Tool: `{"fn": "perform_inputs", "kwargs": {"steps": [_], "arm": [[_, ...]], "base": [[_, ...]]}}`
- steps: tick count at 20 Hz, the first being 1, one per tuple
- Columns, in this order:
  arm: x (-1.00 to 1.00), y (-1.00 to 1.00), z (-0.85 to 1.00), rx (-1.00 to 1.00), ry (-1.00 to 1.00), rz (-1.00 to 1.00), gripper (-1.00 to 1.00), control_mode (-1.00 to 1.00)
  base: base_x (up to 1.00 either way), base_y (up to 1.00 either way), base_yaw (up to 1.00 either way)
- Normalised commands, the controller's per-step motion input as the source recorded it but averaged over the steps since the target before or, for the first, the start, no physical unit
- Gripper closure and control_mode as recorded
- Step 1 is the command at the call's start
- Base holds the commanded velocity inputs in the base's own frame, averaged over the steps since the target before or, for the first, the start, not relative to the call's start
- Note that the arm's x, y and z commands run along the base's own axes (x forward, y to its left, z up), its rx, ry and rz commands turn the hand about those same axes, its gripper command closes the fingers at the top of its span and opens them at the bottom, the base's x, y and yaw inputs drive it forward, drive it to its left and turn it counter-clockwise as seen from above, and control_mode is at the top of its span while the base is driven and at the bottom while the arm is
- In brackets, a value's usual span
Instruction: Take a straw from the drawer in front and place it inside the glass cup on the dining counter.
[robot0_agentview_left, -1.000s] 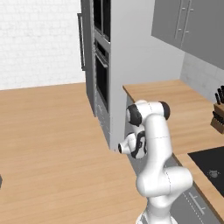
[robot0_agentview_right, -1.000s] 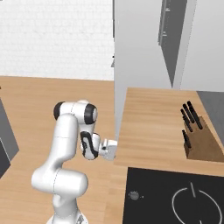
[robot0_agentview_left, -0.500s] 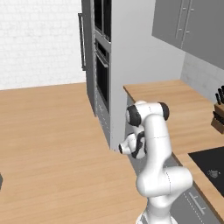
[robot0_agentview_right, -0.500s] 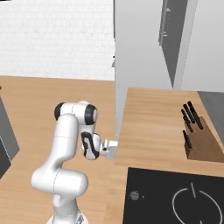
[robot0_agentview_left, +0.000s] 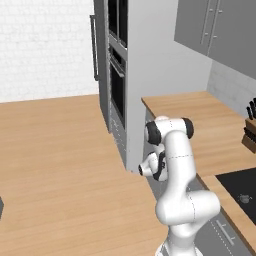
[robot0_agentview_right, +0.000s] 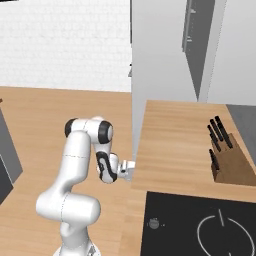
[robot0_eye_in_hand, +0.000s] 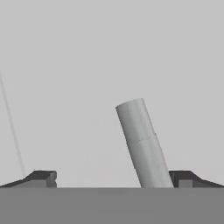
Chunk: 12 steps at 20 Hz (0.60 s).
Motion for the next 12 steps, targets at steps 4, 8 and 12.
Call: {"fn": "perform_inputs", "kwargs": {"steps": [4, 8, 12], "arm": [[0.08, -0.07, -0.1, 0.0, 0.0, 0.0, 1.0, -1.0], [0.0, -0.04, -0.01, 0.0, 0.0, 0.0, 1.0, -1.0], [-0.03, 0.09, 0.0, 0.0, 0.0, 0.0, 1.0, -1.0]], "base": [[0.0, 0.0, 0.0], [0.0, 0.0, 0.0], [0.0, 0.0, 0.0]]}}
